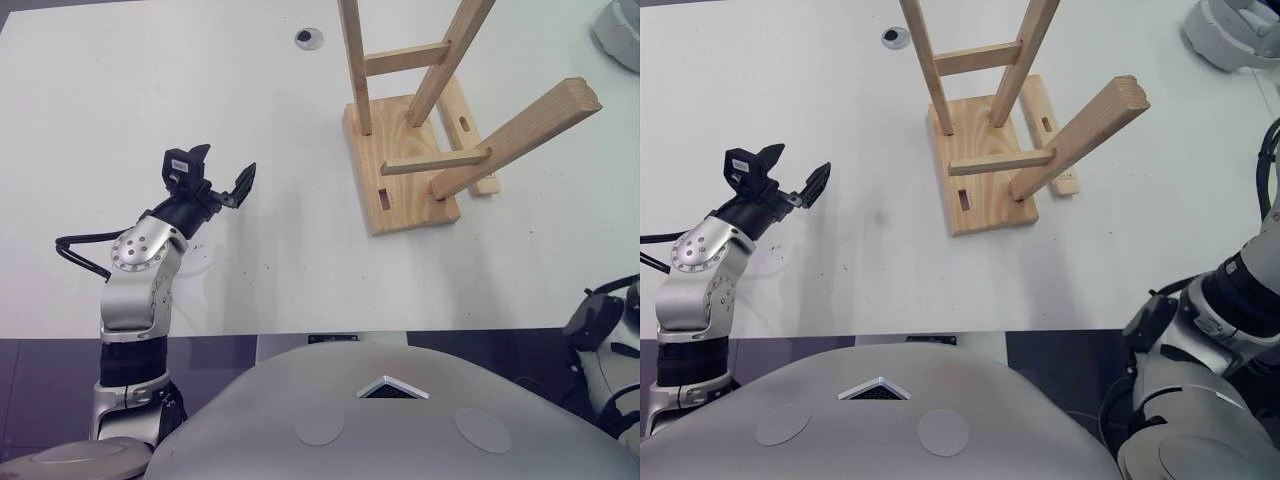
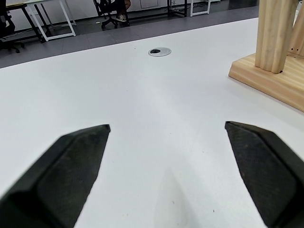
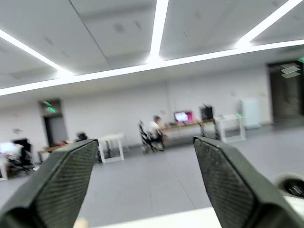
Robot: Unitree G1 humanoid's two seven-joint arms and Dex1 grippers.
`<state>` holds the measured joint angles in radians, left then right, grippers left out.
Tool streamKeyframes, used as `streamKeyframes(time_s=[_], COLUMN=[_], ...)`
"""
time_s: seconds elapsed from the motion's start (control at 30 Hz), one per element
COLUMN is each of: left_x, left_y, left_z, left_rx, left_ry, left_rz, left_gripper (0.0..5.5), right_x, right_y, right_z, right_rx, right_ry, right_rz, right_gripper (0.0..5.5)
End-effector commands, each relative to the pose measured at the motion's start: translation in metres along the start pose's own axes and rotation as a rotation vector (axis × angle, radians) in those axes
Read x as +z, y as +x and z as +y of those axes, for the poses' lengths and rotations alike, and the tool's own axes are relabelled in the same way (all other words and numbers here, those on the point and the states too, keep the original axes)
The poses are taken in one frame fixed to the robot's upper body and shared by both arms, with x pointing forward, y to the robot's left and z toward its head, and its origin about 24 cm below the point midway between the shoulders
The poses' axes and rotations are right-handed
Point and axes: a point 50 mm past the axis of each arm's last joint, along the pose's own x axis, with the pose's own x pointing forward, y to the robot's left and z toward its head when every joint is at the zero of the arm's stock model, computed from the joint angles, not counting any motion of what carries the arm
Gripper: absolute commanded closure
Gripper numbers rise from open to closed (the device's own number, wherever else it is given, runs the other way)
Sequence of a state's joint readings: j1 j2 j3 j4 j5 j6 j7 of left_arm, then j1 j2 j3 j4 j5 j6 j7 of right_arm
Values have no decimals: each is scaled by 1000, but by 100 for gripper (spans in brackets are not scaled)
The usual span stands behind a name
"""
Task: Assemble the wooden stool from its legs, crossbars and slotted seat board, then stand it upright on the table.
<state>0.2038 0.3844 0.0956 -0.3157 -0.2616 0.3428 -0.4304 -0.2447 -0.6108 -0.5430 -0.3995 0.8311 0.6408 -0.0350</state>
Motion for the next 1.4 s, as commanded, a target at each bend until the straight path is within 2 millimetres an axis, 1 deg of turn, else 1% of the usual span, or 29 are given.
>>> streamKeyframes(time_s=[0.03,0.07,0.13,0.23,0.3,0.4,0.47,0.5,0.57,0.6,0.67,0.7,0.73,0.77,0.8,0.83,0.87,0.93,0.97,1.0,1.03,1.07,1.1,1.17,1.2,1.23,1.27,1.33,1.4], left_x=[7,7,8,10,13,14,16,16,17,17,19,20,22,29,41,59,78,108,129,142,167,188,208,249,267,280,290,304,313], left_y=[7,8,11,14,17,19,20,20,21,22,22,22,22,23,26,29,30,28,26,24,23,23,24,28,27,25,23,17,10], left_z=[0,0,-1,-1,-1,0,1,1,1,1,1,2,2,4,7,10,11,11,12,12,11,9,3,-23,-40,-51,-57,-55,-49], left_rx=[-4,-4,-12,-27,-36,-43,-43,-43,-42,-41,-39,-38,-36,-28,-13,1,5,1,-3,-7,-16,-38,-86,-302,-439,-530,-586,-636,-663], left_ry=[30,30,31,37,43,48,52,53,51,48,29,17,11,4,-8,-26,-43,-68,-77,-84,-105,-135,-195,-425,-516,-573,-622,-714,-776], left_rz=[-25,-29,-32,-35,-40,-42,-45,-46,-51,-56,-68,-75,-82,-111,-158,-224,-289,-381,-444,-482,-550,-607,-656,-742,-765,-773,-783,-807,-821], left_gripper=[103,103,103,103,103,103,103,103,103,103,103,103,103,103,103,103,103,103,103,103,103,103,103,103,103,103,103,103,103], right_x=[-91,-114,-149,-181,-194,-199,-197,-195,-191,-190,-190,-189,-187,-180,-169,-153,-133,-96,-69,-51,-23,-2,17,49,62,69,72,72,70], right_y=[-19,-26,-38,-48,-53,-55,-53,-52,-48,-48,-48,-46,-44,-38,-30,-20,-8,11,21,27,34,38,40,40,36,31,25,16,6], right_z=[4,7,12,15,11,6,5,5,11,13,13,11,10,8,7,4,2,2,4,5,14,25,40,83,108,126,141,157,165], right_rx=[114,156,208,248,237,231,223,224,248,254,235,217,200,178,150,110,83,49,41,36,72,116,187,382,519,631,735,886,996], right_ry=[-97,-144,-167,-169,-230,-305,-310,-300,-259,-245,-215,-206,-202,-201,-210,-230,-248,-277,-294,-304,-346,-385,-422,-457,-437,-418,-395,-370,-335], right_rz=[414,496,591,688,764,822,819,810,786,783,787,779,757,700,616,514,404,224,102,24,-91,-178,-254,-397,-449,-478,-484,-462,-436], right_gripper=[177,177,177,177,177,177,202,231,264,291,329,343,344,344,344,344,344,344,344,344,344,344,344,344,344,344,344,344,344])
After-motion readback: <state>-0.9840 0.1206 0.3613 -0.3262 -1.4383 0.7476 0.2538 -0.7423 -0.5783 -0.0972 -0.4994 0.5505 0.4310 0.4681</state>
